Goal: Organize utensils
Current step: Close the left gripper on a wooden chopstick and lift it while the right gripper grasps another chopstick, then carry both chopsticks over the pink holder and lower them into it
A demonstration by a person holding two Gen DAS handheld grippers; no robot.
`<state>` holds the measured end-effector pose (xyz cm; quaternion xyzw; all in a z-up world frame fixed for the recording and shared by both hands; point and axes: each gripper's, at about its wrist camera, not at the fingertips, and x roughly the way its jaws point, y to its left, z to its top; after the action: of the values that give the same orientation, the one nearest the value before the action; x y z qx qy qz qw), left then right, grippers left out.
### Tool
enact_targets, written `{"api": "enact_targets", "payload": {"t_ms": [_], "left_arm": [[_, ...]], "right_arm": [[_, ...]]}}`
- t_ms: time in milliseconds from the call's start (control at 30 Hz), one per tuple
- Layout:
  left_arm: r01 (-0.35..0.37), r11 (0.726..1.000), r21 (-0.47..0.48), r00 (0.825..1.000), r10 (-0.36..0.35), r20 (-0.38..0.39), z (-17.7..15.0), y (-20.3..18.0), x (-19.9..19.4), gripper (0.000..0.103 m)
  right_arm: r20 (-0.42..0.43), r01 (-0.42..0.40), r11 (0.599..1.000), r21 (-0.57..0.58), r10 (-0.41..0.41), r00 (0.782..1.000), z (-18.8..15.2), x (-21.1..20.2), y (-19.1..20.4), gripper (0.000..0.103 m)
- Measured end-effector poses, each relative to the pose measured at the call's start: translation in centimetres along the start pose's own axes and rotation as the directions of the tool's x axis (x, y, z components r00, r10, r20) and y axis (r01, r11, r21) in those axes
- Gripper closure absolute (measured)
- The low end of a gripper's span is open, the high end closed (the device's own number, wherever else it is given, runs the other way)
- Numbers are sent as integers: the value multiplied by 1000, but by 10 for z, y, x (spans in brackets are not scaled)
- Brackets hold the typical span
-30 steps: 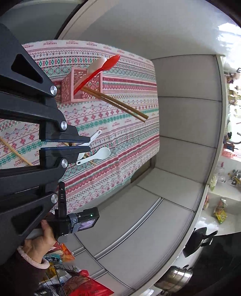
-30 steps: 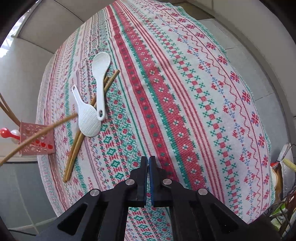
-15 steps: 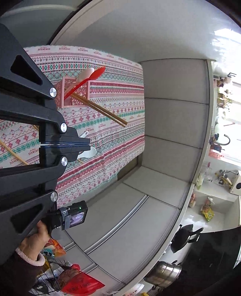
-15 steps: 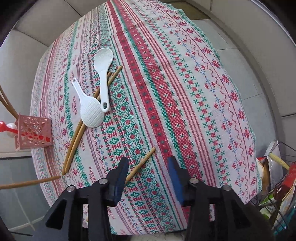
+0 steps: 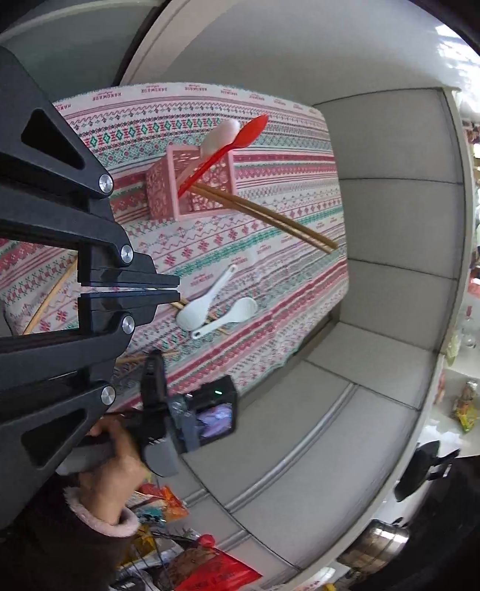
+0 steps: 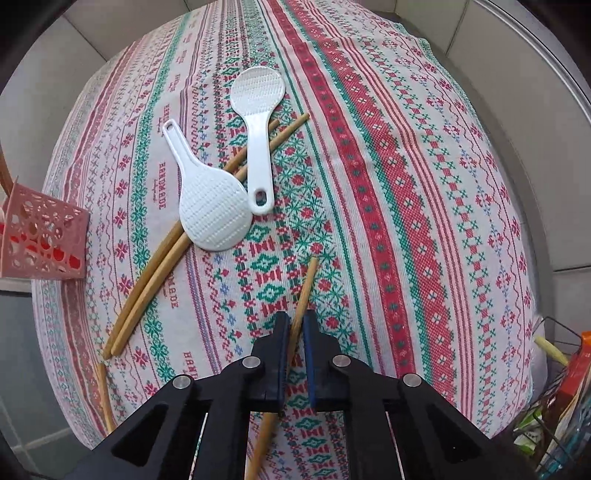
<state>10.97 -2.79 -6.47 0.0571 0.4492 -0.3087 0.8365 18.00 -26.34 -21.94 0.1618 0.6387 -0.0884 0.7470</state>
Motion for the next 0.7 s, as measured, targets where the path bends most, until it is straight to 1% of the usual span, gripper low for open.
{"api": "enact_targets", "payload": {"t_ms": [33, 67, 100, 133, 167, 233, 267, 300, 367, 467, 533, 567, 600, 633, 667, 700], "left_arm": [[4, 1000, 16, 998, -3, -57, -6, 0, 9, 99], [8, 1000, 9, 992, -7, -123, -13, 1, 20, 96], [9, 1000, -20, 982, -12, -190, -22, 4, 31, 86], [10, 998, -61, 966, -26, -257, -31, 9, 45, 76], [-2, 996, -93, 947, -28, -320, -41, 14, 60, 74], [-81, 992, -100, 912, 33, -408, -59, 21, 89, 74], [-108, 989, -98, 900, 55, -432, -64, 22, 99, 74], [-120, 988, -101, 895, 63, -441, -68, 23, 108, 74], [-145, 983, -109, 880, 77, -469, -75, 25, 123, 75], [-170, 976, -138, 887, 90, -453, -75, 29, 130, 77], [-172, 971, -163, 895, 85, -438, -73, 30, 132, 81], [-170, 970, -175, 895, 78, -439, -72, 31, 135, 81], [-171, 969, -180, 891, 74, -448, -72, 32, 140, 82], [-172, 968, -180, 882, 70, -465, -74, 31, 146, 82], [-184, 968, -170, 887, 89, -453, -71, 29, 146, 84], [-188, 970, -155, 886, 99, -453, -69, 26, 148, 88]], "right_arm": [[3, -1, 1000, -4, 1, 1000, 3, -1, -2, 97], [9, -1, 1000, -12, 1, 1000, 5, 0, -8, 98], [11, 1, 1000, -23, -1, 1000, 4, 1, -8, 98], [13, 5, 999, -34, -5, 1000, 6, 0, -6, 97], [16, 8, 999, -41, -7, 1000, 5, 0, -5, 97], [17, 7, 999, -47, -6, 1000, 3, 2, 1, 97], [16, 5, 999, -48, -5, 1000, 3, 1, 2, 97], [17, 1, 999, -47, 0, 1000, -10, 2, 4, 97], [14, -8, 999, -45, 9, 1000, -6, 2, 6, 97], [13, -17, 998, -53, 18, 1000, -6, 5, 4, 97], [18, -20, 998, -67, 21, 1000, -9, 5, 5, 97], [22, -19, 997, -77, 20, 1000, -8, 4, 6, 97], [27, -18, 996, -86, 20, 999, -13, 5, 1, 97], [30, -16, 995, -95, 19, 999, -14, 5, 1, 97], [35, -16, 995, -103, 19, 999, -17, 5, 2, 97], [37, -20, 994, -108, 24, 999, -20, 5, 1, 97]]}}
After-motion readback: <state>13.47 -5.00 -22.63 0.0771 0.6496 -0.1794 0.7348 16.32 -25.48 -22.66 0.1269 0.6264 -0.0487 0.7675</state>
